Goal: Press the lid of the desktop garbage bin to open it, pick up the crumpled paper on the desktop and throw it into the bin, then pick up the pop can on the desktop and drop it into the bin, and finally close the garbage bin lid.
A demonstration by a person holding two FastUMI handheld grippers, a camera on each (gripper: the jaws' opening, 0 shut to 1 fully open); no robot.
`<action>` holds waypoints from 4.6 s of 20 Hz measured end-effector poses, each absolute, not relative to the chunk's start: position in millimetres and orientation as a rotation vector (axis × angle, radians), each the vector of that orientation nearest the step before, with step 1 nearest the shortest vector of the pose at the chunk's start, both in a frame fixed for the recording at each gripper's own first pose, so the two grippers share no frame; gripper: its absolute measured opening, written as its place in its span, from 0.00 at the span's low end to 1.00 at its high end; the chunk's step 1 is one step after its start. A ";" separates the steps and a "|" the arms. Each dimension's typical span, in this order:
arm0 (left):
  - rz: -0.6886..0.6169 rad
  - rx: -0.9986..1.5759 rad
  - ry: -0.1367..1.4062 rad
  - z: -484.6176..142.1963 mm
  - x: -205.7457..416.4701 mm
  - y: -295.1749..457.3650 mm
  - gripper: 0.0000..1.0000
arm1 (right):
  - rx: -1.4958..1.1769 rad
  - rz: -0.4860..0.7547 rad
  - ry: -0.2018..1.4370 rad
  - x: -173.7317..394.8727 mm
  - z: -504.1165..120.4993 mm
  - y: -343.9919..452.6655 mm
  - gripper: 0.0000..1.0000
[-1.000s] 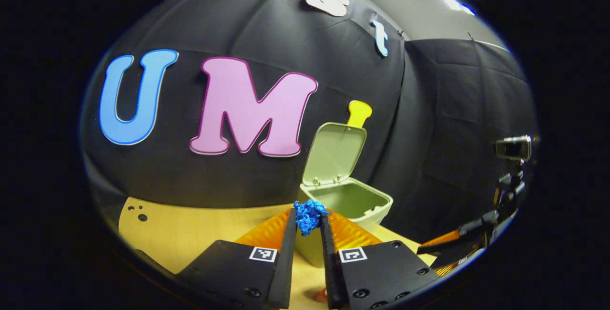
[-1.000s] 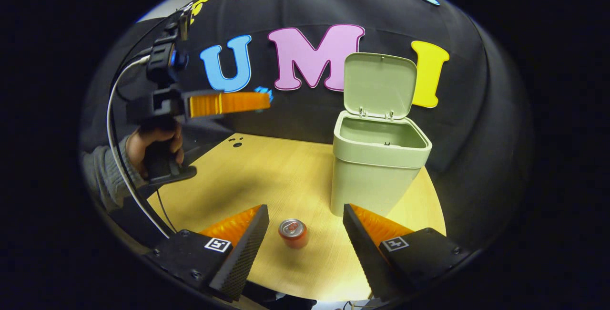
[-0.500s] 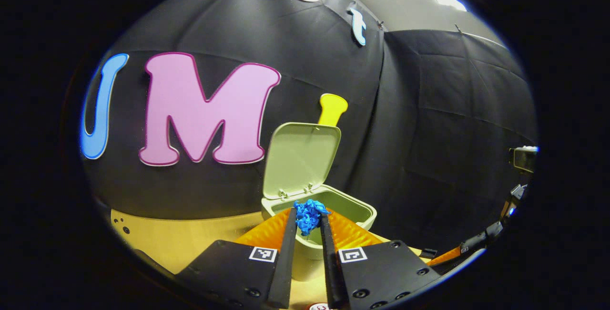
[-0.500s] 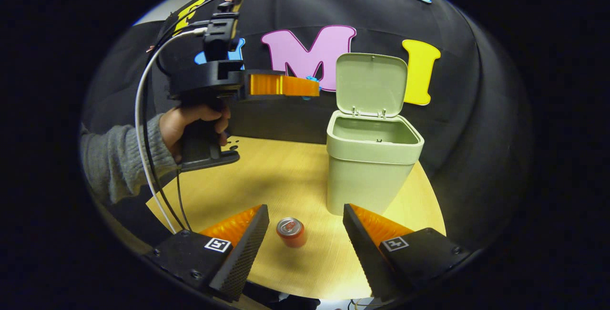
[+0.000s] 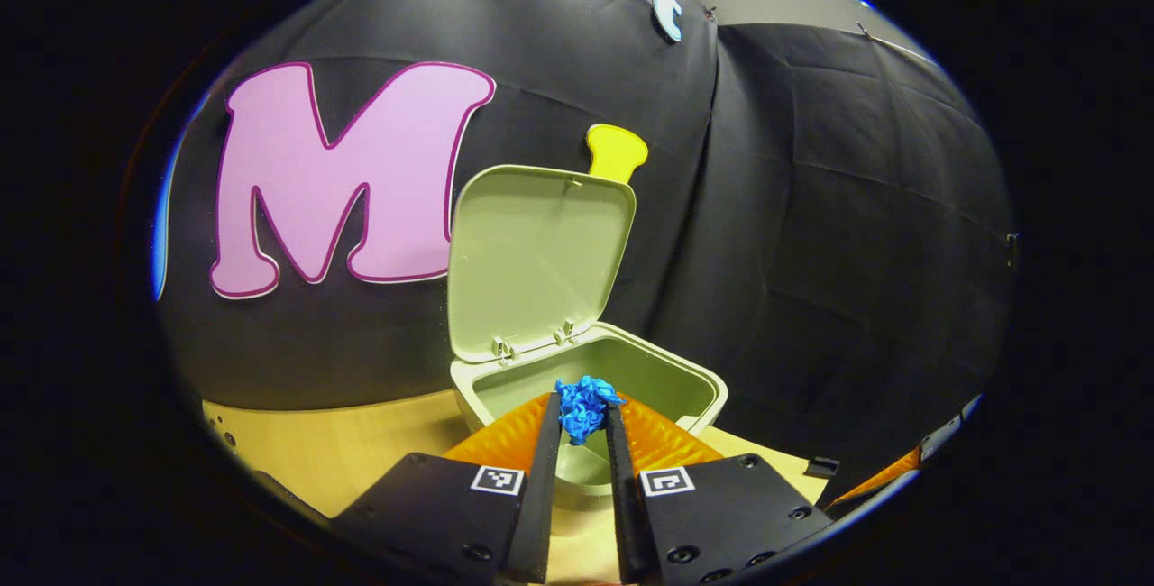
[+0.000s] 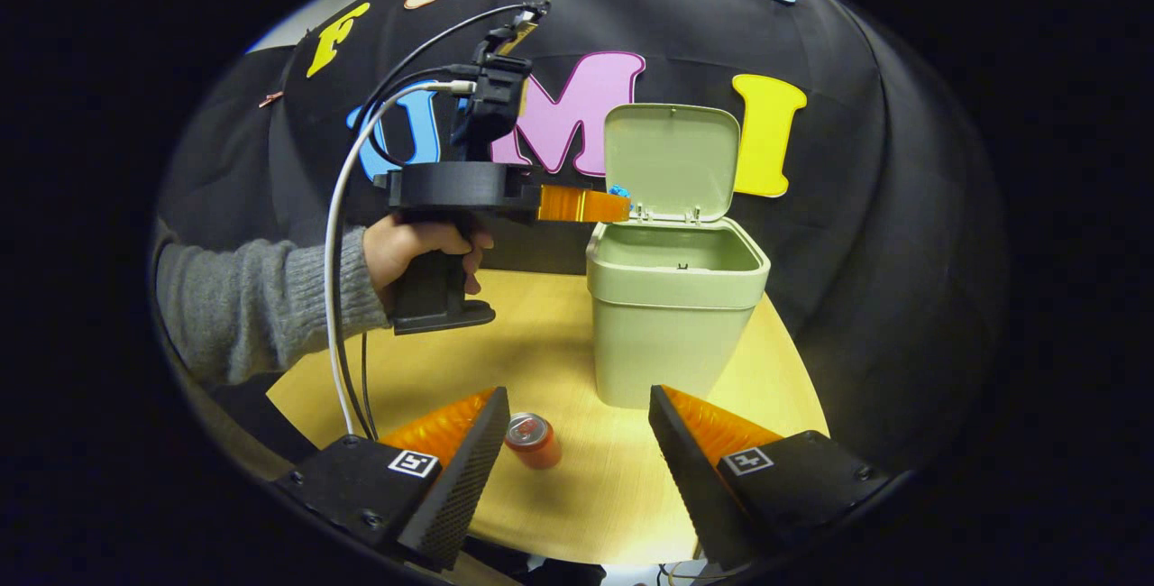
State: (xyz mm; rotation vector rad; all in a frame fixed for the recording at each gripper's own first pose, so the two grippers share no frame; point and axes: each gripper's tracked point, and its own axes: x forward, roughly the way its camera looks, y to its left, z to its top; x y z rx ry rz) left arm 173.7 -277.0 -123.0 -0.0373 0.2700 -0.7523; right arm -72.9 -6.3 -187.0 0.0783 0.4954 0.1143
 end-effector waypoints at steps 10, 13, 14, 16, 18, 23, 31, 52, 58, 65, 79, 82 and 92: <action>-0.760 -0.016 0.291 -134.5 182.5 -286.7 0.49 | 0.088 0.087 0.510 -70.7 -192.0 -13.1 0.98; -0.770 -0.021 0.293 -134.1 180.9 -286.0 0.63 | 0.088 0.079 0.507 -71.0 -192.4 -13.6 0.98; -0.766 -0.022 0.284 -132.4 181.5 -283.6 0.70 | 0.090 0.078 0.508 -70.2 -193.2 -13.7 0.98; -0.743 -0.022 0.255 -125.7 181.5 -275.4 0.84 | 0.093 0.078 0.509 -72.1 -193.2 -11.9 0.98; -0.723 -0.026 0.241 -120.2 178.8 -265.3 0.95 | 0.090 0.083 0.513 -72.4 -194.9 -9.5 0.98; -0.658 -0.042 0.203 -104.6 168.5 -225.9 0.96 | 0.081 0.140 0.532 -71.2 -199.4 9.5 0.98; -0.532 -0.076 0.135 -80.2 132.5 -147.0 0.96 | 0.029 0.264 0.596 -66.6 -230.7 46.8 0.98; -0.317 -0.079 0.237 -129.6 56.0 -30.2 0.96 | -0.065 0.362 0.791 -29.2 -348.8 84.2 0.98; -0.283 -0.102 0.252 -135.9 58.8 -14.5 0.96 | -0.095 0.375 0.846 -25.3 -371.2 86.6 0.99; -0.261 -0.111 0.268 -144.8 63.3 -5.1 0.96 | -0.102 0.370 0.894 -23.2 -389.4 86.7 0.98; -0.233 -0.120 0.282 -151.2 65.2 2.8 0.96 | -0.064 0.387 0.895 -25.2 -378.3 87.8 0.84; -0.233 -0.118 0.284 -151.5 63.1 2.3 0.96 | -0.046 0.403 0.855 -25.4 -353.9 88.0 0.84; -0.246 -0.109 0.286 -152.7 61.3 -8.6 0.96 | 0.013 0.419 0.638 -9.4 -232.0 74.5 0.83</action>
